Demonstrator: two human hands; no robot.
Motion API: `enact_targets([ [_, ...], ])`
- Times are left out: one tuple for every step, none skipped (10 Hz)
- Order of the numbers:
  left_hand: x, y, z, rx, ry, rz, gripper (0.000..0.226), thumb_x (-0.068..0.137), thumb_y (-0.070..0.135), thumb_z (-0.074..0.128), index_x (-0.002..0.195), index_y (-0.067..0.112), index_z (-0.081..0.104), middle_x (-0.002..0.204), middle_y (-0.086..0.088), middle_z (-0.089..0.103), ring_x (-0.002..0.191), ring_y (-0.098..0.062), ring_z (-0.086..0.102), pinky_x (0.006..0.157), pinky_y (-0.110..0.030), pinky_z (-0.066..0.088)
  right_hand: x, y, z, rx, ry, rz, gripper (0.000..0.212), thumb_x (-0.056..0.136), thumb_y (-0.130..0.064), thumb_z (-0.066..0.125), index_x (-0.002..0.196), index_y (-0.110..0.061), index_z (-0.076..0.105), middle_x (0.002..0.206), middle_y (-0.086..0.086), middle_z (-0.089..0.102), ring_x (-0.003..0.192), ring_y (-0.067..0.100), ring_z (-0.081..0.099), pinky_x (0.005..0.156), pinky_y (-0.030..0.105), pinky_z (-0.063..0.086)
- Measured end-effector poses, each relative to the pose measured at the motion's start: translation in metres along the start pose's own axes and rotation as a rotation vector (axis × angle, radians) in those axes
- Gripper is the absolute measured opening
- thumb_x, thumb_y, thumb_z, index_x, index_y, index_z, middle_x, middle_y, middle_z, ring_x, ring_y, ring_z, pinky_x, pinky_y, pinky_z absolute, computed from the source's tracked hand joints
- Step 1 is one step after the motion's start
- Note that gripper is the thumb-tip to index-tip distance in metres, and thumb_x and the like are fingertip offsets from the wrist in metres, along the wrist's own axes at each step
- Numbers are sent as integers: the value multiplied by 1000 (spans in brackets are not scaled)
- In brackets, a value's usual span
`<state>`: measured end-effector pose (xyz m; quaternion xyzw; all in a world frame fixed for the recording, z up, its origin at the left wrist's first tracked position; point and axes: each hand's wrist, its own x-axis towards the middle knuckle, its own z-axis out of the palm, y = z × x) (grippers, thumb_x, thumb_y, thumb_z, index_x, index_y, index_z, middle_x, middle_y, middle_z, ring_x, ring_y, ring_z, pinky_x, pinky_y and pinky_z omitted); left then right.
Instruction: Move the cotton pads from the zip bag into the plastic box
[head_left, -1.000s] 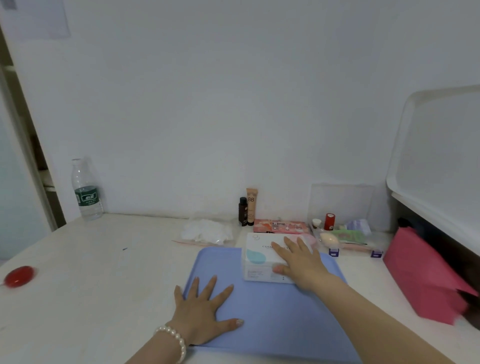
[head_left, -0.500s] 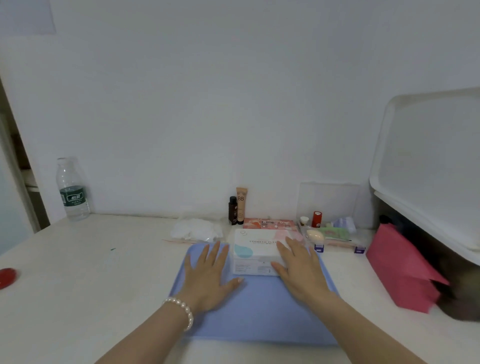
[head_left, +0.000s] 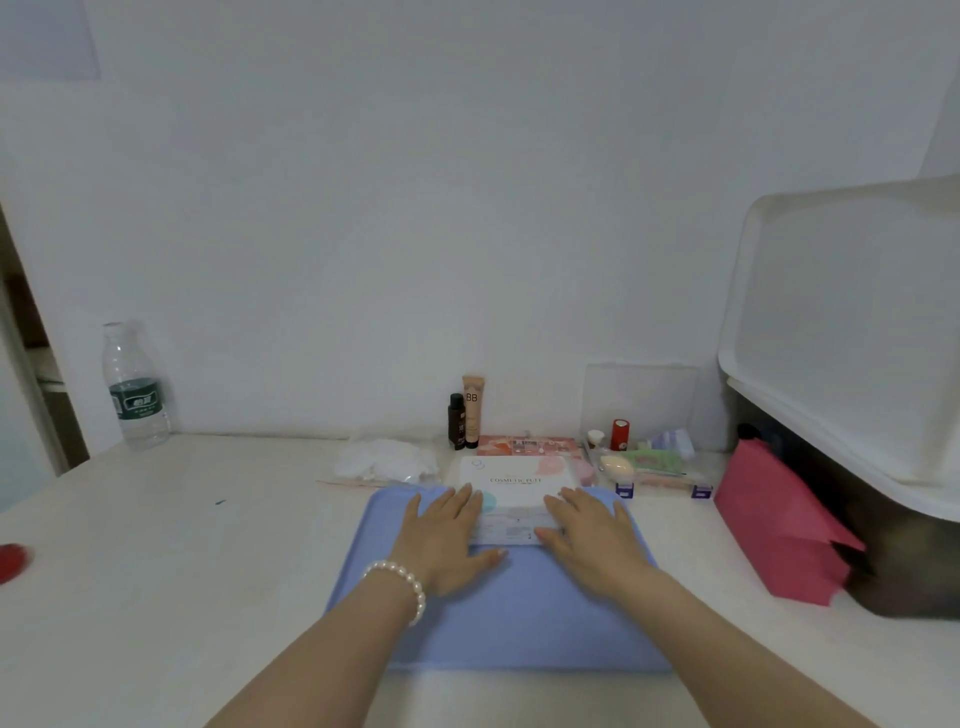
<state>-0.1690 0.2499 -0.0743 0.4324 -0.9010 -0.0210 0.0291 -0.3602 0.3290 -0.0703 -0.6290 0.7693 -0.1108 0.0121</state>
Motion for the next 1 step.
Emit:
enact_targets([
  [1,1,-6,-5,-34,15,84,88,69,30,151,22,-1,159,4,-4,146,-14,-3,115,-50,-7,11,3,-30,163,221,-90,46,94,-44,45,136,-25,45,148,0,35,140,17,27,115,44,15],
])
